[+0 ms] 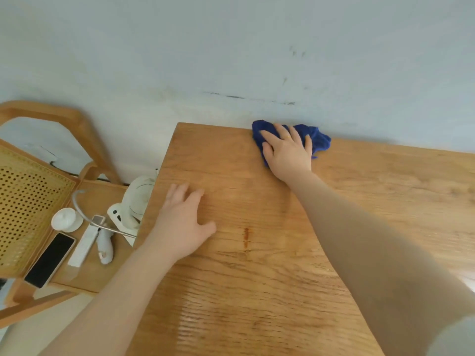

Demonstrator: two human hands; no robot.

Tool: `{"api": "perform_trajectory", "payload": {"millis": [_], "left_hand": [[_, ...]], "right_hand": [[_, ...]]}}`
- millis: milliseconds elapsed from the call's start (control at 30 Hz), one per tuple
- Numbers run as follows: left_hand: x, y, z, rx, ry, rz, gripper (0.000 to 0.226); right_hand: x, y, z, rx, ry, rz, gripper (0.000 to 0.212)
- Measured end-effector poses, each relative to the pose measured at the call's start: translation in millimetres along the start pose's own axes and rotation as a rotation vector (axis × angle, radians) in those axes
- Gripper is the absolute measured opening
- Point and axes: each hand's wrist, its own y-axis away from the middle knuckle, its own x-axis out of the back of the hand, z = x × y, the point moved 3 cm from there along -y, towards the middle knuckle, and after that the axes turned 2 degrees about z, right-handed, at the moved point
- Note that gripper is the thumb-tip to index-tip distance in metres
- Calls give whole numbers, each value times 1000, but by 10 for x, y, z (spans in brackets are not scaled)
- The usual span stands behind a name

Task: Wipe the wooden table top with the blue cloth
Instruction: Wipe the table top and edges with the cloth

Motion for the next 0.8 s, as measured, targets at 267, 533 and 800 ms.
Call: {"api": "perform_trajectory", "payload": {"millis": [267, 533, 800], "left_hand": [[-223, 26, 683, 50, -223, 78, 104], [-433, -118, 961, 121, -394, -90, 140], [-444, -108, 948, 128, -390, -87, 141]], "right_hand": [[125, 1029, 318, 268, 1, -30, 44], [127, 115, 451, 175, 10, -50, 40], [145, 638, 498, 254, 39, -25, 48]]}}
